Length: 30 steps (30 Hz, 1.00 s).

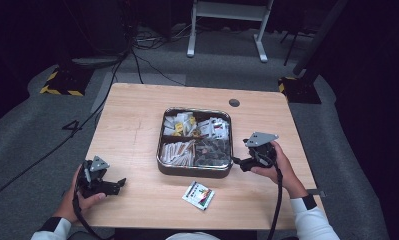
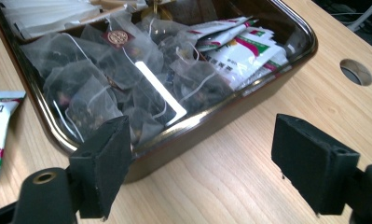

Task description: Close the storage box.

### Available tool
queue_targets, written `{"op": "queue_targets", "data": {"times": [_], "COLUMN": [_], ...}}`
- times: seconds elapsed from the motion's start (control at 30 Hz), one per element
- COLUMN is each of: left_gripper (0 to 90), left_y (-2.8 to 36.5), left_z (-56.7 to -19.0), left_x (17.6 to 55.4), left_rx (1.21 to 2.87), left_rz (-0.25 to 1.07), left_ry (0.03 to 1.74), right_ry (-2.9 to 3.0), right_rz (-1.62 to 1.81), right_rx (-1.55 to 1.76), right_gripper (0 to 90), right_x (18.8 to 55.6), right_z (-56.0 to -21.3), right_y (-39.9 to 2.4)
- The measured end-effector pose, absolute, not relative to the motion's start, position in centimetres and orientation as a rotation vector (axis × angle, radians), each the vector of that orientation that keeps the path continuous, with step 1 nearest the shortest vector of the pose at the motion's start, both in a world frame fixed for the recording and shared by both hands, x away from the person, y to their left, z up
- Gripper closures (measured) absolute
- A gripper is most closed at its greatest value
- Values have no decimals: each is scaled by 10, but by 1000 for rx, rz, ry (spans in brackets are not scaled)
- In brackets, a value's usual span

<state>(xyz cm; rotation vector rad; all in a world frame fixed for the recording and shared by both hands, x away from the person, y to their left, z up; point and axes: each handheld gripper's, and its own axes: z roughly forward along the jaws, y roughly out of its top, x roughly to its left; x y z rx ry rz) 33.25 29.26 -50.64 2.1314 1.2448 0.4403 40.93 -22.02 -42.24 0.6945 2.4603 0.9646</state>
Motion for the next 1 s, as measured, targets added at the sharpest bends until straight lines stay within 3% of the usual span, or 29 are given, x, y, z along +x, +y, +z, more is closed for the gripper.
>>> {"op": "queue_targets", "data": {"times": [1.0], "left_gripper": [5], "left_y": [293], "left_z": [-506], "left_x": [332], "left_rx": [2131], "left_rz": [441], "left_ry": [1245], "right_ry": [2457], "right_rz": [829], "right_rx": [804], "right_gripper": [203], "right_x": [385], "right_z": [-458], "right_y": [-279]}}
